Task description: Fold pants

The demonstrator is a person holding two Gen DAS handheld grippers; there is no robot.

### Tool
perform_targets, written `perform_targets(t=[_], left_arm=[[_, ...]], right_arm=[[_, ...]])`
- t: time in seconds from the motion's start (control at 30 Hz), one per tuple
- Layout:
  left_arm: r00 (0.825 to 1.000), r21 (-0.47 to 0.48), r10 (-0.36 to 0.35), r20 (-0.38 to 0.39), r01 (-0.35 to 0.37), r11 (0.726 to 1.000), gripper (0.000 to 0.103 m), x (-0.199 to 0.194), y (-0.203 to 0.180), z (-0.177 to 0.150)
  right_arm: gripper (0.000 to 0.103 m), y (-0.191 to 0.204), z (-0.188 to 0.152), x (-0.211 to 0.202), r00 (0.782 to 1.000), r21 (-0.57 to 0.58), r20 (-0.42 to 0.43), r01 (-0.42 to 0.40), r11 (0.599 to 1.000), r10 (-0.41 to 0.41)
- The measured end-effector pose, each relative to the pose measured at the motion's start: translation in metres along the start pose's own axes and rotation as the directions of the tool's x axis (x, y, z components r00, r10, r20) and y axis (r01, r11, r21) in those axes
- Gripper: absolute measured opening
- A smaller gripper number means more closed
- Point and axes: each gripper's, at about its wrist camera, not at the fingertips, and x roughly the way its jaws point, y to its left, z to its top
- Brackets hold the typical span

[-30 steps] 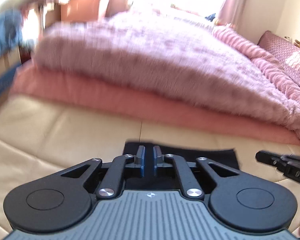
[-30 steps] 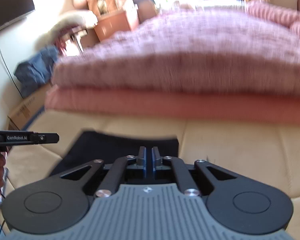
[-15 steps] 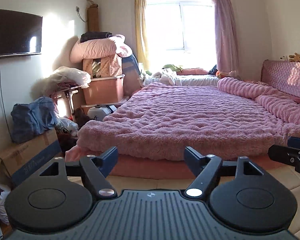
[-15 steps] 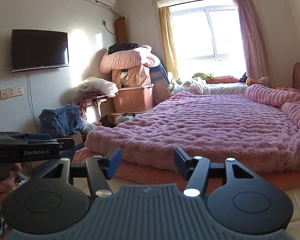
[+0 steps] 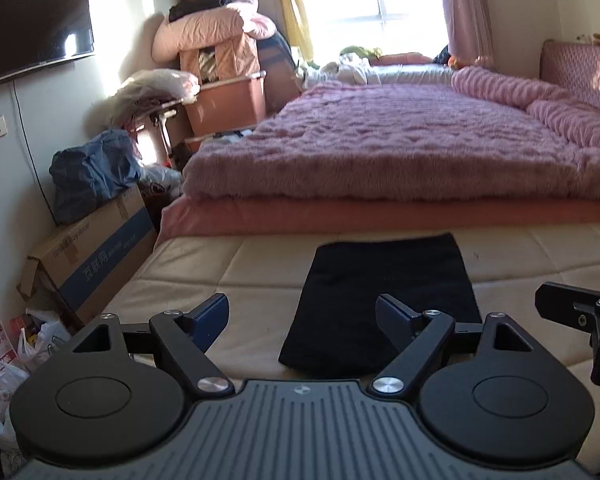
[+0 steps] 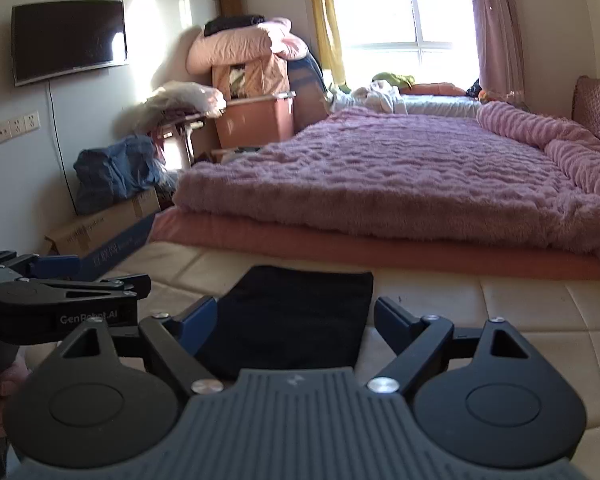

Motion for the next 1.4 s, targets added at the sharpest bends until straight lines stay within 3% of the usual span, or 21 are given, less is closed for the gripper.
perform_targets(t=[0.2,0.47,1.4], left_arm=[[0.992,-0.020,-0.016,-0.124,0.014,1.000,0.097,0.006,0.003,-0.024],[0.983,-0.005,-0.065,-0.173,0.065,0.998,0.097,0.002,-0.011,-0.034],[0.980,0.000,-0.085,-0.182,0.086,0.996,0.097,0.001,-0.014,-0.034]], right_arm=[[0.082,0.001,-0.031,0.016,0.989,0.003,-0.138,0.043,0.999,-0.042],[0.082,-0.001,-0.045,0.031,0.969,-0.004,-0.227,0.100,0.995,-0.099],[0.082,-0.006,-0.044,0.020,0.971,0.033,-0.212,0.118,0.992,-0.109]])
